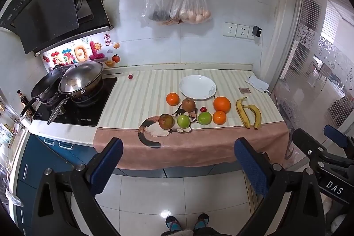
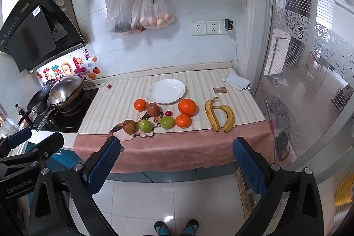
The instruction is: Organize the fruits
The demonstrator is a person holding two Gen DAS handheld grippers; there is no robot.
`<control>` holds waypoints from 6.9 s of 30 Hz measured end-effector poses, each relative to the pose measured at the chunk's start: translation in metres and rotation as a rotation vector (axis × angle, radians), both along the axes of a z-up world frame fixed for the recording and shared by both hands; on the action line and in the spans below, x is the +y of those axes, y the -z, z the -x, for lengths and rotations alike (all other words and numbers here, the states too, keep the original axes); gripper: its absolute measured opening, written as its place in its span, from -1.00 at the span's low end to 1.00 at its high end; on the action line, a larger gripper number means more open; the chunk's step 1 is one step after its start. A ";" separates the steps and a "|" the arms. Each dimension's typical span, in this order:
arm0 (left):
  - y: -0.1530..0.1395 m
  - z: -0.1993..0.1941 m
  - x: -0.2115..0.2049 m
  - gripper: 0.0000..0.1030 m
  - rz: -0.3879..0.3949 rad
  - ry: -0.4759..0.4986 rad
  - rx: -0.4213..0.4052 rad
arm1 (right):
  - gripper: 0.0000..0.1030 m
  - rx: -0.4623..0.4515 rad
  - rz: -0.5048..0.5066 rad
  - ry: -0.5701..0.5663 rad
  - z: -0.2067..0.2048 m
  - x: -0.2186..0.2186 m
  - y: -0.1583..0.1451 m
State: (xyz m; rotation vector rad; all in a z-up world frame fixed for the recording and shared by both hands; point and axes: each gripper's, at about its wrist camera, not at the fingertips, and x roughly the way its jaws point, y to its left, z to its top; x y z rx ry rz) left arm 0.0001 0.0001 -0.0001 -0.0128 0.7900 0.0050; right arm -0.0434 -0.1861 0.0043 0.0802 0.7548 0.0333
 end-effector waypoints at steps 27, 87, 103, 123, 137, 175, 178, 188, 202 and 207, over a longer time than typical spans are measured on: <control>-0.001 -0.005 0.002 0.99 -0.005 0.000 -0.001 | 1.00 0.004 -0.015 0.003 -0.022 0.001 0.004; 0.002 -0.018 0.007 0.99 0.002 0.003 -0.006 | 1.00 -0.009 -0.025 -0.001 -0.021 0.003 -0.009; 0.021 -0.064 -0.005 0.99 -0.022 0.047 0.017 | 1.00 0.027 -0.081 0.156 -0.054 -0.030 0.011; 0.184 -0.306 -0.181 0.83 -0.010 0.155 0.454 | 0.99 0.405 -0.105 0.223 -0.329 -0.223 0.235; 0.299 -0.389 -0.262 0.73 -0.076 0.146 0.732 | -0.20 0.661 -0.170 0.069 -0.437 -0.257 0.381; 0.375 -0.420 -0.340 -0.31 -0.190 0.253 0.830 | -0.16 0.732 -0.141 0.126 -0.385 -0.292 0.390; 0.374 -0.414 -0.344 -0.35 -0.195 0.250 0.824 | -0.21 0.712 -0.097 0.139 -0.384 -0.286 0.389; 0.344 -0.395 -0.337 -0.39 -0.160 0.289 0.802 | -0.24 0.682 -0.193 0.168 -0.378 -0.295 0.375; 0.242 -0.430 -0.280 -0.39 0.069 0.251 0.660 | -0.24 0.546 -0.293 0.043 -0.412 -0.288 0.281; 0.198 -0.446 -0.235 -0.39 0.153 0.210 0.592 | -0.24 0.499 -0.327 -0.009 -0.442 -0.259 0.248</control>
